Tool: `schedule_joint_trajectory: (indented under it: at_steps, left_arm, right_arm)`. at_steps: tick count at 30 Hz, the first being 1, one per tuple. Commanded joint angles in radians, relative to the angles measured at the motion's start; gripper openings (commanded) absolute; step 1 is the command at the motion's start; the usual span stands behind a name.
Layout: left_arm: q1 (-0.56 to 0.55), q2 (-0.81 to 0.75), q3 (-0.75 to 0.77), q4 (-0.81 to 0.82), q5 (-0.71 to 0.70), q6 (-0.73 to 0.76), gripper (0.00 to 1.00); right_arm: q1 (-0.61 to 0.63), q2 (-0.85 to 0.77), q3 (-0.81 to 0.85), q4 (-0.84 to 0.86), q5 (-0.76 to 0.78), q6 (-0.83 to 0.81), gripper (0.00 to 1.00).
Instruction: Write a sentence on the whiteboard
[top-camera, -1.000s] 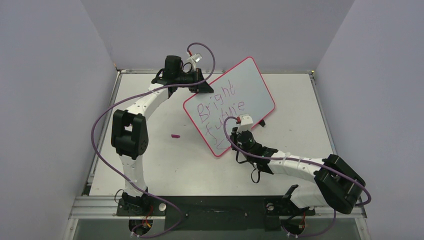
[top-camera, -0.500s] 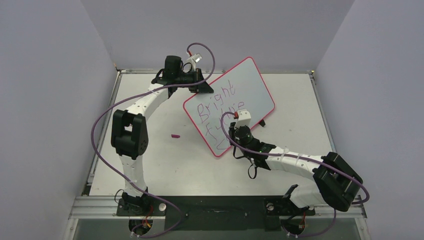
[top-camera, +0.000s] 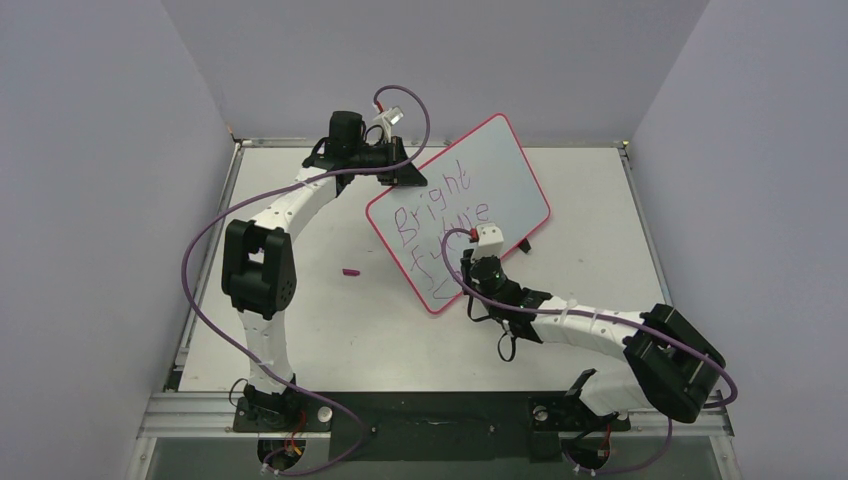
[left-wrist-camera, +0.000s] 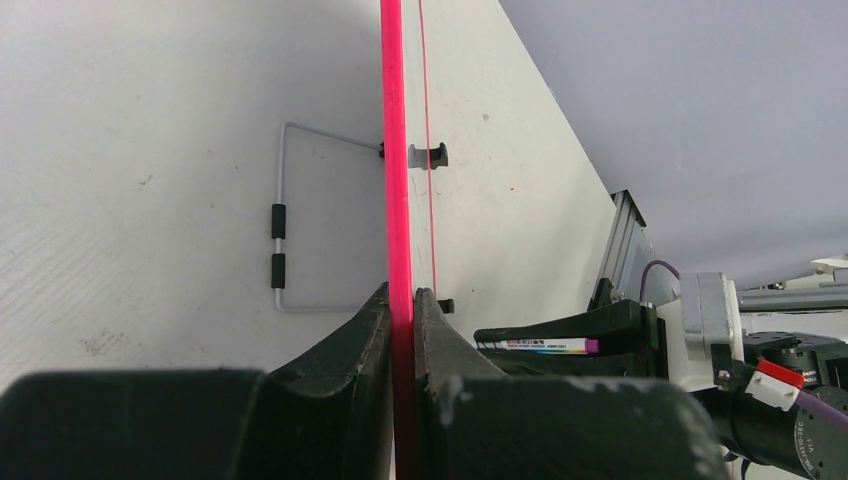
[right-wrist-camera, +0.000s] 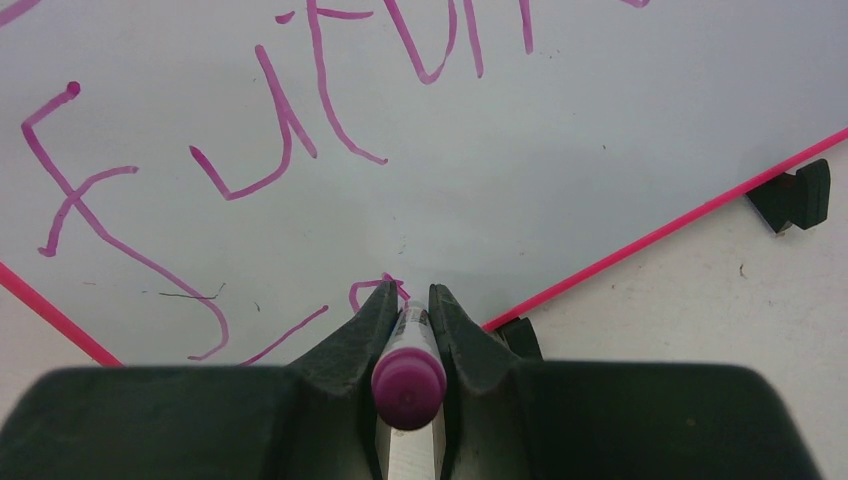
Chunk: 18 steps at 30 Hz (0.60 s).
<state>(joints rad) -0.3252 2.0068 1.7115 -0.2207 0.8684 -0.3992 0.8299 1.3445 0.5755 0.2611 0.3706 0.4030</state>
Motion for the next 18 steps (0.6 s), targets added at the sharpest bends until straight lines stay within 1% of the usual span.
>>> schedule_joint_trajectory:
  at_steps: [1,9,18]
  left_arm:
    - [-0.006,-0.074,0.010,0.086,0.038,0.041,0.00]
    - [-0.006,-0.074,0.011,0.086,0.038,0.040,0.00]
    - [-0.006,-0.074,0.013,0.089,0.039,0.038,0.00]
  right_arm:
    - [-0.005,-0.010,-0.027,0.014,0.006,0.019,0.00]
    - [-0.005,-0.031,-0.017,-0.003,0.018,0.016,0.00]
    - [-0.014,-0.101,0.056,-0.034,0.051,-0.019,0.00]
